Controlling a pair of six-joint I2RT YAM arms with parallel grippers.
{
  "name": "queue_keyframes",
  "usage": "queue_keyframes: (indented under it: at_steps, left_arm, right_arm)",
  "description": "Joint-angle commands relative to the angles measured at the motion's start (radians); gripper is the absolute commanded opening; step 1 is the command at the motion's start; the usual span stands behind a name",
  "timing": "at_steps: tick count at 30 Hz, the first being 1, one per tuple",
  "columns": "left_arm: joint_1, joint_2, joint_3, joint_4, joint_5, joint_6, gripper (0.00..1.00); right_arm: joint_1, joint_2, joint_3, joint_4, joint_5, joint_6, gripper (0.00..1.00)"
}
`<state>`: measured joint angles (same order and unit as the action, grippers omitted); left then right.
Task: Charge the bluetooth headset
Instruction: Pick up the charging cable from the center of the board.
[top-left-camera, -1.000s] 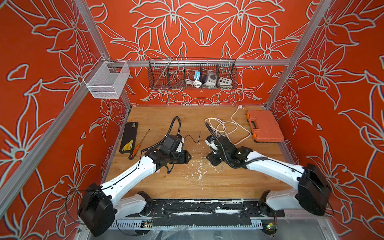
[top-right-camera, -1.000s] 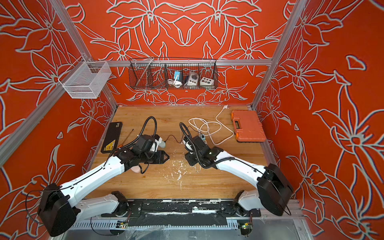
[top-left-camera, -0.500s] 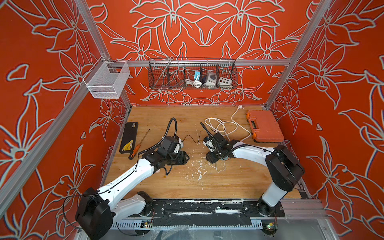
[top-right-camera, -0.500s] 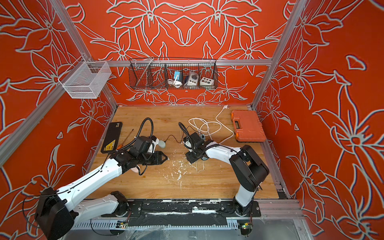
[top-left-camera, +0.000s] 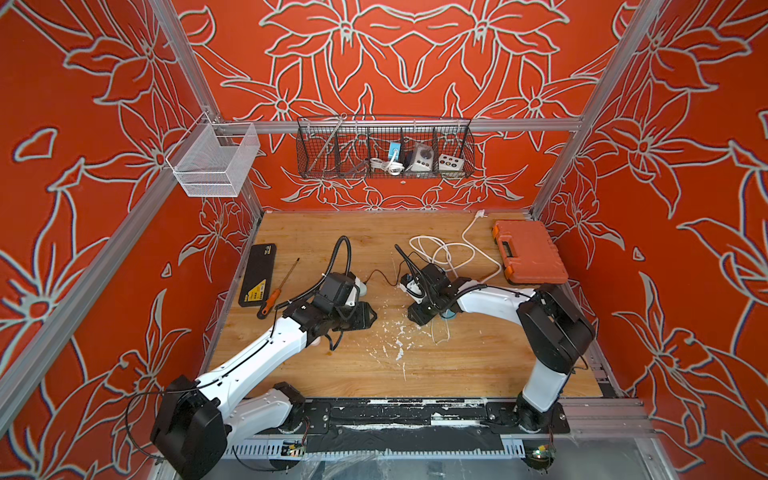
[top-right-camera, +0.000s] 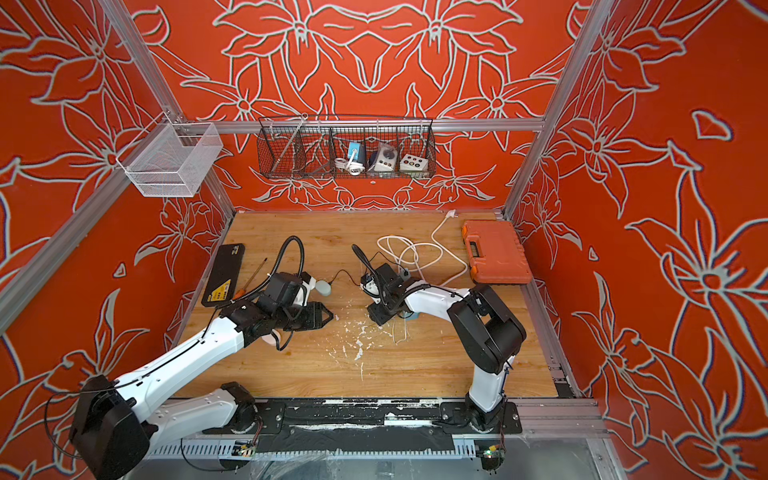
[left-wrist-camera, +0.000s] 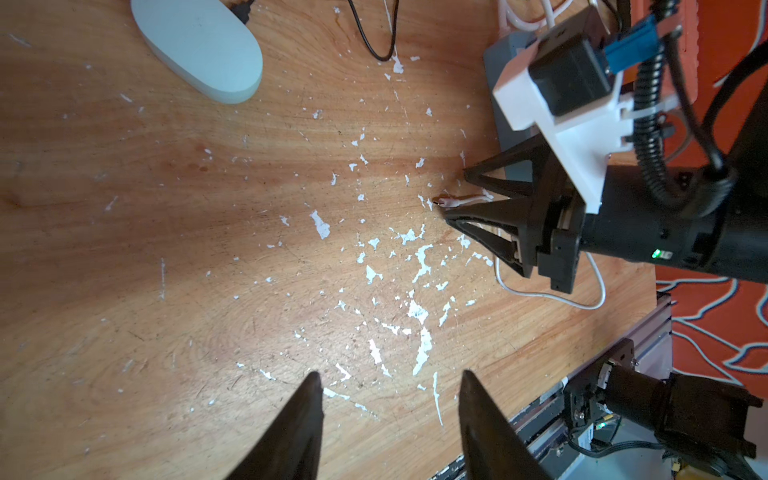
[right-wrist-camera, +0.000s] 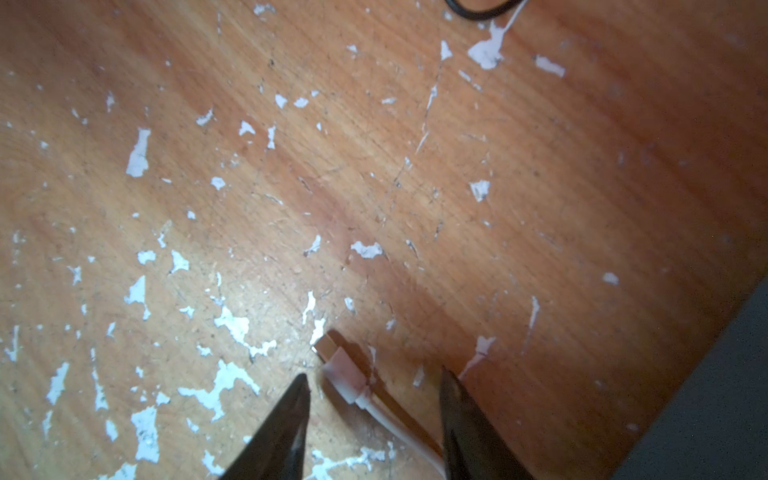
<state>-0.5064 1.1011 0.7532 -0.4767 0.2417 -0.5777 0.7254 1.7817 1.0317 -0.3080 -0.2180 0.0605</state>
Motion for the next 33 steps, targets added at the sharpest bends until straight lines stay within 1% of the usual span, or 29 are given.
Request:
queue_keyframes:
  at_steps: [1, 3, 9, 13, 19, 23, 27, 33]
  left_arm:
    - [0.011, -0.008, -0.005, 0.01, 0.015, -0.011, 0.51]
    - [0.012, -0.006, -0.004, 0.013, 0.019, -0.012, 0.51]
    - [0.018, -0.01, -0.006, 0.007, 0.017, -0.01, 0.51]
    - [0.025, -0.012, -0.015, 0.013, 0.016, -0.011, 0.51]
    - [0.032, -0.007, -0.013, 0.019, 0.024, -0.012, 0.51]
    - [0.034, -0.009, -0.018, 0.019, 0.026, -0.013, 0.51]
    - [0.037, -0.01, -0.024, 0.02, 0.028, -0.014, 0.51]
    - [0.039, -0.012, -0.031, 0.03, 0.034, -0.021, 0.51]
  right_arm:
    - [0.017, 0.039, 0.008, -0.035, 0.014, -0.037, 0.46]
    - [0.026, 0.05, 0.008, -0.038, 0.017, -0.034, 0.44]
    - [0.043, 0.058, -0.003, -0.041, 0.022, -0.028, 0.32]
    - [0.061, 0.042, -0.036, -0.032, 0.029, -0.011, 0.3]
    - [0.094, 0.025, -0.082, -0.026, 0.072, 0.007, 0.37]
    - [0.095, 0.015, -0.103, -0.026, 0.101, 0.012, 0.37]
    - [0.095, -0.001, -0.104, -0.042, 0.133, 0.009, 0.4]
    - [0.095, -0.011, -0.097, -0.088, 0.18, -0.008, 0.4]
